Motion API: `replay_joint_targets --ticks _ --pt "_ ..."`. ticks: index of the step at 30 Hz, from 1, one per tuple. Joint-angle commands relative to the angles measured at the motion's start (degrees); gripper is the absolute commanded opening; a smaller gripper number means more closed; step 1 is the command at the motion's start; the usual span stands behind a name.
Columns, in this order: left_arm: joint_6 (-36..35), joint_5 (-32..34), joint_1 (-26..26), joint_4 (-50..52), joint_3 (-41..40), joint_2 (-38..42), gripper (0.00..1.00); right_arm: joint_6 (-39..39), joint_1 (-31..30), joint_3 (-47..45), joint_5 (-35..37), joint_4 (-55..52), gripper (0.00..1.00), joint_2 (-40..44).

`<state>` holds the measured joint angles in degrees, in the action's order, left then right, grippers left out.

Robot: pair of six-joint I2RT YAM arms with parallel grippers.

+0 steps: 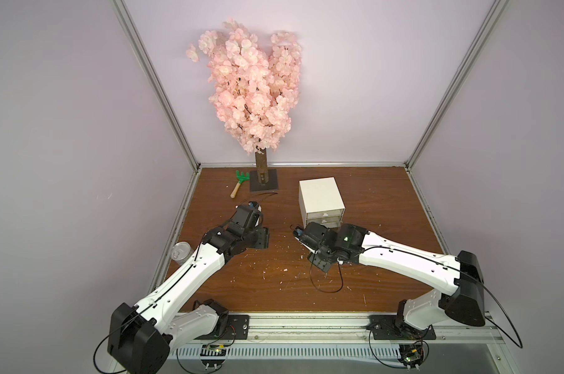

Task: Put the bluetooth earphones in the drawer according to color
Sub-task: Pick up the Bluetooth earphone from the center of the board, then place the bluetooth earphone in the drawer.

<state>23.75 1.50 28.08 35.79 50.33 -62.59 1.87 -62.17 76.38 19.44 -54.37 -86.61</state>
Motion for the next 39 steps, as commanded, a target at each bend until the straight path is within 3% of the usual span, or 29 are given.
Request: replay_joint_targets --ticks 1,8,18,39 --pt "-0.7 -0.3 -0.8 -0.3 -0.8 0.8 0.70 -12.1 3.8 -0.9 1.8 -0.1 0.37 1.8" --pt "-1.1 -0.4 -1.1 -0.5 -0.7 1.3 0.70 -23.6 11.1 -6.7 -2.8 6.2 0.33 4.3" --pt "-1.7 -0.5 -1.4 -0.3 -0.4 1.2 0.70 -36.5 15.4 -16.4 -7.4 16.9 0.25 7.2" --pt "-2.2 -0.9 -1.9 -0.3 0.0 1.1 0.70 -42.0 21.4 -20.7 -15.1 25.3 0.28 1.9"
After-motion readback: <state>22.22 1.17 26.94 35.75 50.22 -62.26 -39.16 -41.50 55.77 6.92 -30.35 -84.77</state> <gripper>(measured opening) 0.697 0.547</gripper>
